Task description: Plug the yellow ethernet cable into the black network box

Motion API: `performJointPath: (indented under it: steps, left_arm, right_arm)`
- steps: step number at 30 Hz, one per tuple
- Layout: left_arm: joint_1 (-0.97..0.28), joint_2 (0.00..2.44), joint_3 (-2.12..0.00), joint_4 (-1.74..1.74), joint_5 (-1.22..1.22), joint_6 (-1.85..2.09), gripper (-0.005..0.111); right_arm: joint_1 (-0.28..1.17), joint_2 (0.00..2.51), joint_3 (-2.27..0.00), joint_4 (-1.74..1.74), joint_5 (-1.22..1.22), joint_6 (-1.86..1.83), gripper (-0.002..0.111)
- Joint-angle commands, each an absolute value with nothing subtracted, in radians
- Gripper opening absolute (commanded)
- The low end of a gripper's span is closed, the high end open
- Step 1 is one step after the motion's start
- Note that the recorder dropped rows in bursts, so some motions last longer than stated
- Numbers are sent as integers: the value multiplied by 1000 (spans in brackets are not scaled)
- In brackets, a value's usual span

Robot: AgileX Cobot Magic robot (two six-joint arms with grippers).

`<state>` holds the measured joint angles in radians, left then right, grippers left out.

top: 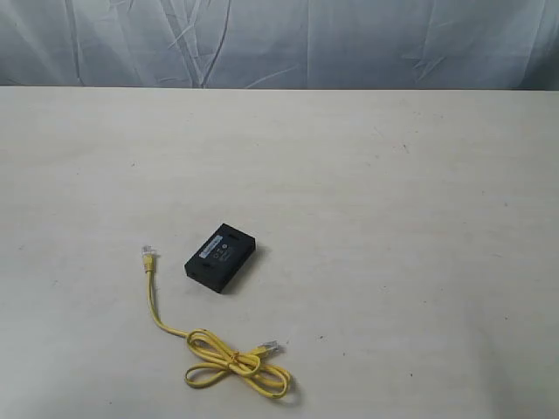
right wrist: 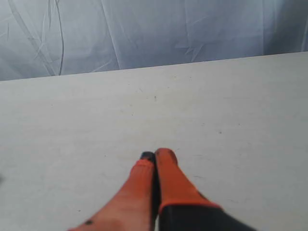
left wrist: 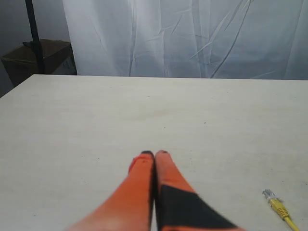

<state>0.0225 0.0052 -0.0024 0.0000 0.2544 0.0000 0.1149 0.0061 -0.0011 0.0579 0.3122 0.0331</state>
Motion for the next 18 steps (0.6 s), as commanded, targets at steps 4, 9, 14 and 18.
performJointPath:
  steps: [4,9,14,18]
  left_arm:
    - [28,0,0,-6,239,0,0]
    - [28,0,0,-6,239,0,0]
    - [28,0,0,-6,239,0,0]
    - [28,0,0,-6,239,0,0]
  right_arm:
    - [113,0,0,54,302,28,0]
    - [113,0,0,54,158,28,0]
    - [113,0,0,54,-117,28,0]
    - [113,0,0,54,-209,28,0]
